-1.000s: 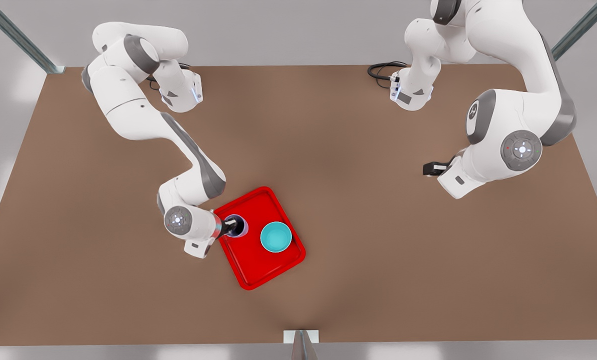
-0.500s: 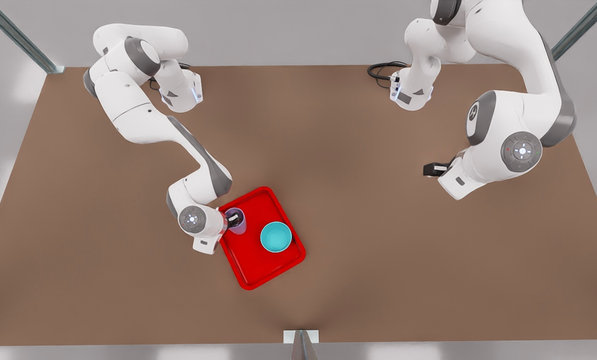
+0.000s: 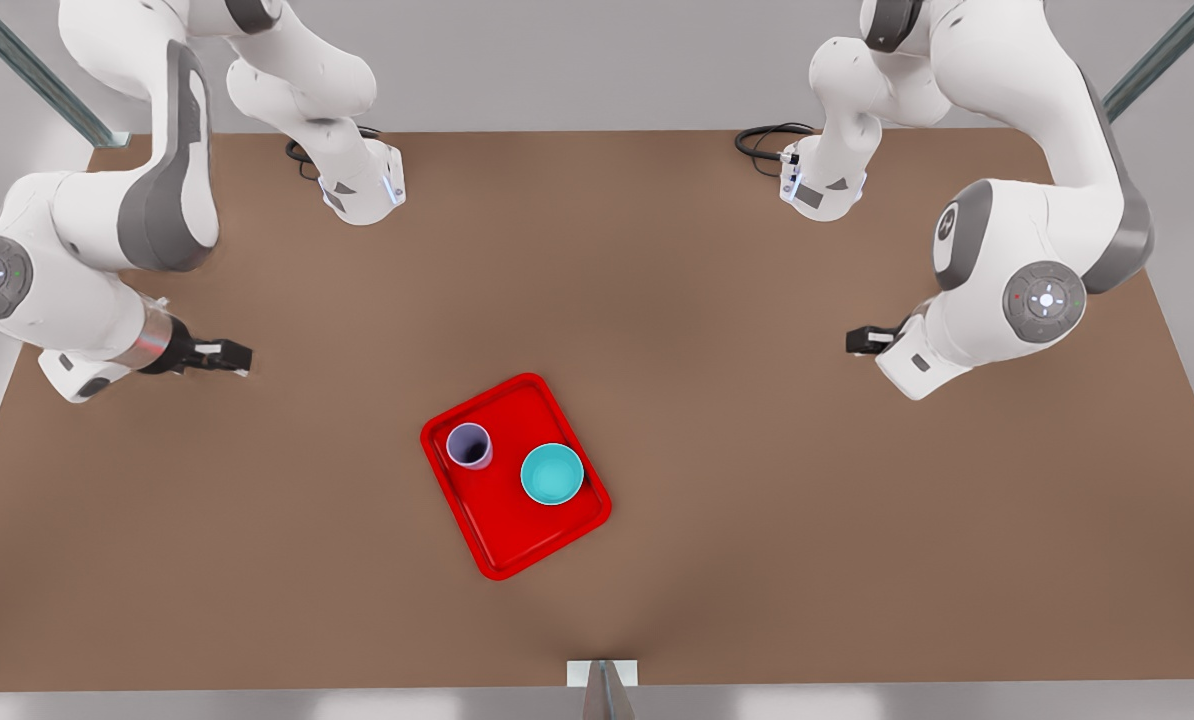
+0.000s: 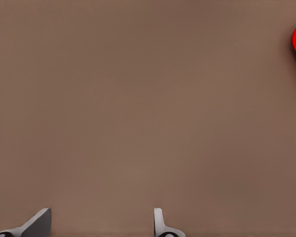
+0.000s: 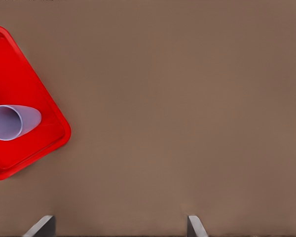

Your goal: Place the bowl on the tray with the left arm and the cup on the tray with the right arm

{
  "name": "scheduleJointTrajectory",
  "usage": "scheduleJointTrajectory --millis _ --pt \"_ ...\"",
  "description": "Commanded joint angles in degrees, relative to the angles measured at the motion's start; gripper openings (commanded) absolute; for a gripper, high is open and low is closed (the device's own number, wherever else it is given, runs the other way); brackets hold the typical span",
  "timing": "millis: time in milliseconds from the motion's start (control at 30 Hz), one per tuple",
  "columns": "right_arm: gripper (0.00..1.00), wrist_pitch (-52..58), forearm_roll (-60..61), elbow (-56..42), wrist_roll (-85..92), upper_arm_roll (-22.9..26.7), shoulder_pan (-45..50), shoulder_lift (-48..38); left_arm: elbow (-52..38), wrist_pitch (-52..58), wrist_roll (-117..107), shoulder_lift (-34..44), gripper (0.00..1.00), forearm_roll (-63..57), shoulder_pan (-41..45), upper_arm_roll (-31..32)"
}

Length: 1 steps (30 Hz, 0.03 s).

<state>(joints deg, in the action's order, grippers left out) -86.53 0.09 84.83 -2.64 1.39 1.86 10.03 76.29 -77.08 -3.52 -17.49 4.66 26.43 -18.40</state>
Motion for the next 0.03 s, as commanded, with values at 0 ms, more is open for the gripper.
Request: scheduleJointTrajectory --millis 0 --pt "1.00 0.4 0.0 0.0 0.0 0.0 0.3 0.0 0.0 0.0 0.0 -0.1 1.00 0.0 0.0 -0.1"
